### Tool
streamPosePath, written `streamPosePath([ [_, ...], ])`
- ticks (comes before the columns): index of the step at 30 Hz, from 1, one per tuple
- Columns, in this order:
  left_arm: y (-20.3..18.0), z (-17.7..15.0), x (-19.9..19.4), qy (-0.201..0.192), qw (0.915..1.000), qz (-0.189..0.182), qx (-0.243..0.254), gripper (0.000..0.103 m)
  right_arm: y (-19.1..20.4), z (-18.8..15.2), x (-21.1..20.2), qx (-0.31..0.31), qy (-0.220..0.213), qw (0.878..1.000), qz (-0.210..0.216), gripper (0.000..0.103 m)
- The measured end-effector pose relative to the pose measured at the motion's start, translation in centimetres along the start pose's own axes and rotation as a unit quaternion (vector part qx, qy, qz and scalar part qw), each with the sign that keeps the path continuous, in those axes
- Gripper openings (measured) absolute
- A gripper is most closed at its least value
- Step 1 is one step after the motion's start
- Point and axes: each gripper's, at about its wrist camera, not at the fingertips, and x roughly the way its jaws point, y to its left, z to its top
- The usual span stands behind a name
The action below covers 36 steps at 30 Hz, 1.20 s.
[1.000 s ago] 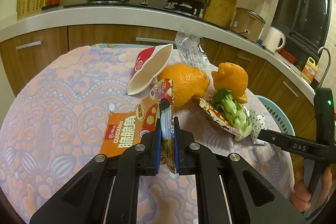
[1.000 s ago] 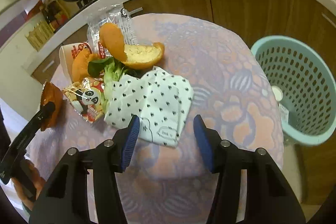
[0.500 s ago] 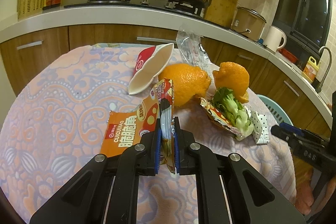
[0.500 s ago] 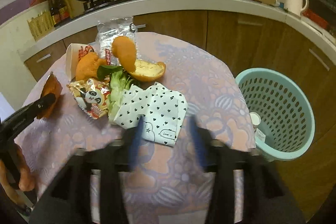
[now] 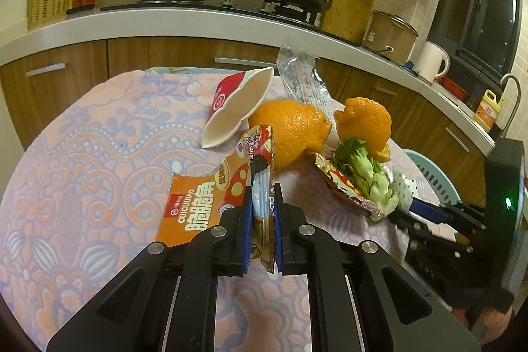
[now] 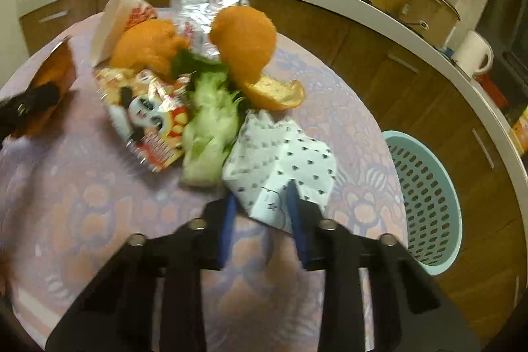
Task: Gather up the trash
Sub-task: 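Lift the heart-print paper with the right tool while the left tool keeps holding the strip, then carry strip and heart-print paper over the teal basket and open both tools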
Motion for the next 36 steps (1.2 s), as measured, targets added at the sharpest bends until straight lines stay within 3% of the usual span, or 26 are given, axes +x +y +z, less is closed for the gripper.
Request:
streamPosePath([
  [2, 0.0, 0.0, 0.0, 0.000, 1.0000, 0.000, 0.000, 0.009, -0.6, 0.1, -0.1, 0.012, -0.007, 1.000, 0.014, 0.008],
  [9, -0.1, 0.0, 0.1, 0.003, 1.0000, 0.000, 0.000, 0.009, -4.3, -2.3, -2.9, 0.019, -0.054, 0.996, 0.063, 0.005],
  [15, -0.1, -0.1, 0.1, 0.004, 1.0000, 0.002, 0.001, 0.009, -8.0, -3.7, -1.3, 0.077, -0.022, 0.992, 0.095, 0.005],
  [21, 0.0, 0.0, 0.2, 0.006, 1.0000, 0.002, 0.000, 0.009, -7.5, -3.3, -0.4, 0.070, -0.012, 0.994, 0.089, 0.007],
  [25, -0.1, 0.0, 0.2, 0.007, 1.0000, 0.001, -0.001, 0.009, -6.6, -2.7, -0.4, 0.051, -0.014, 0.996, 0.074, 0.018],
  [27, -0.1, 0.0, 0.2, 0.007, 1.0000, 0.002, -0.001, 0.009, -6.6, -2.6, -0.4, 0.048, -0.017, 0.996, 0.070, 0.032],
  [29, -0.1, 0.0, 0.2, 0.007, 1.0000, 0.002, -0.001, 0.009, -6.7, -2.4, -0.7, 0.049, -0.027, 0.996, 0.068, 0.059],
  [32, -0.2, 0.0, 0.1, 0.007, 1.0000, 0.002, 0.000, 0.009, -6.6, -1.7, -0.9, 0.040, -0.033, 0.997, 0.057, 0.060],
  [36, -0.1, 0.1, 0.1, 0.006, 1.0000, 0.001, -0.002, 0.009, -5.5, -0.5, 0.4, 0.016, -0.008, 0.998, 0.053, 0.060],
])
